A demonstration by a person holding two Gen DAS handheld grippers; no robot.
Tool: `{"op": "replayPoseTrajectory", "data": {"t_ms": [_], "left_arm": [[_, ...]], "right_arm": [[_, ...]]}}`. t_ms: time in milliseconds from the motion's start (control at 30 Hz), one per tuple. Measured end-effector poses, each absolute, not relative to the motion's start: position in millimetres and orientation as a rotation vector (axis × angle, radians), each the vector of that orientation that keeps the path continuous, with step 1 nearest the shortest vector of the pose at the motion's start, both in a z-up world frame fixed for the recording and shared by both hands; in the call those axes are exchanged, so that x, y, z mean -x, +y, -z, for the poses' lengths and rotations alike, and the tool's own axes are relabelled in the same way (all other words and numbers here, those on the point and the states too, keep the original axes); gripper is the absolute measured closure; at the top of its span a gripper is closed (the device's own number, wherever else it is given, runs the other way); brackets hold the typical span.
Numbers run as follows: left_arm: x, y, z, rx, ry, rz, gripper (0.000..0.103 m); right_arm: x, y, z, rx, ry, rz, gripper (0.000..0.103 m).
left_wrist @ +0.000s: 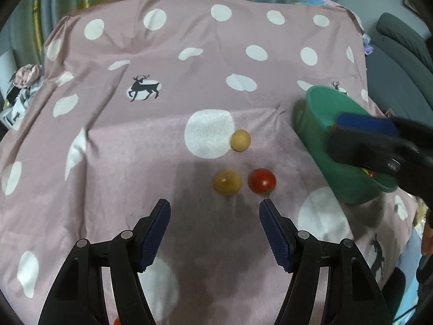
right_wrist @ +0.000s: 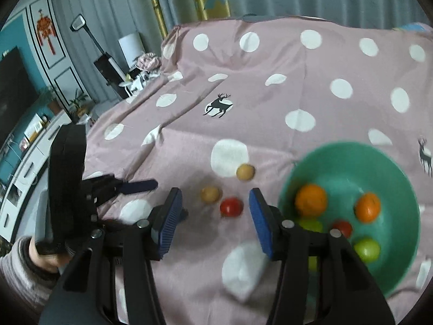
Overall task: Organize fruits
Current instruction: 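Grasp a small yellow fruit with the right gripper while the left gripper grasps another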
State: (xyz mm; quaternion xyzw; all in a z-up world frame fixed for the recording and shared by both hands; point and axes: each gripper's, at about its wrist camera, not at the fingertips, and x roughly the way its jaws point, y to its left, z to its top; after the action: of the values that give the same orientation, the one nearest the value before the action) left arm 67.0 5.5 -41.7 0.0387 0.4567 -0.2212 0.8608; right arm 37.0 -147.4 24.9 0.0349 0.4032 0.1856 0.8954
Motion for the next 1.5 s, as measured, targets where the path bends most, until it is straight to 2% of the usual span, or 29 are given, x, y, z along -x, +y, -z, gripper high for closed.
{"op": "replayPoseTrajectory", "data": {"t_ms": [400,767,833,867,900,1100,1233,1500], "left_arm": [[-79.2,24.9,44.8,-0.028,0.956,0.510,0.034],[-86.6,18.0,46.8,-0.034,0.956,0.558,0.034],[-88.0,14.3,47.0,-0.033,0.963,0.573,0.034],[-89.4,12.1,47.0,-0.033,0.966,0.579,0.034],[-91.4,8.2,47.7,-0.040,0.968,0.583,0.034],[-98.1,-13.1,55.1,-0.099,0.985,0.600,0.034],[-104.6,-21.6,61.8,-0.125,0.995,0.588,0.044],[-116.0,-21.4,72.9,-0.111,1.019,0.551,0.052]], "right_arm": [[-128.5,-104.4,27.4,0.056,1.067,-0.294,0.064],[-152.1,-100.8,46.0,0.168,1.134,-0.187,0.067],[-154.7,-99.4,49.9,0.184,1.150,-0.181,0.070],[-156.0,-98.5,54.0,0.183,1.160,-0.189,0.076],[-157.0,-97.7,58.3,0.184,1.171,-0.200,0.076],[-152.1,-108.2,42.7,0.084,1.095,-0.240,0.077],[-139.4,-120.0,22.2,0.077,1.019,-0.245,0.076],[-123.9,-137.9,4.4,-0.024,0.938,-0.295,0.076]]}}
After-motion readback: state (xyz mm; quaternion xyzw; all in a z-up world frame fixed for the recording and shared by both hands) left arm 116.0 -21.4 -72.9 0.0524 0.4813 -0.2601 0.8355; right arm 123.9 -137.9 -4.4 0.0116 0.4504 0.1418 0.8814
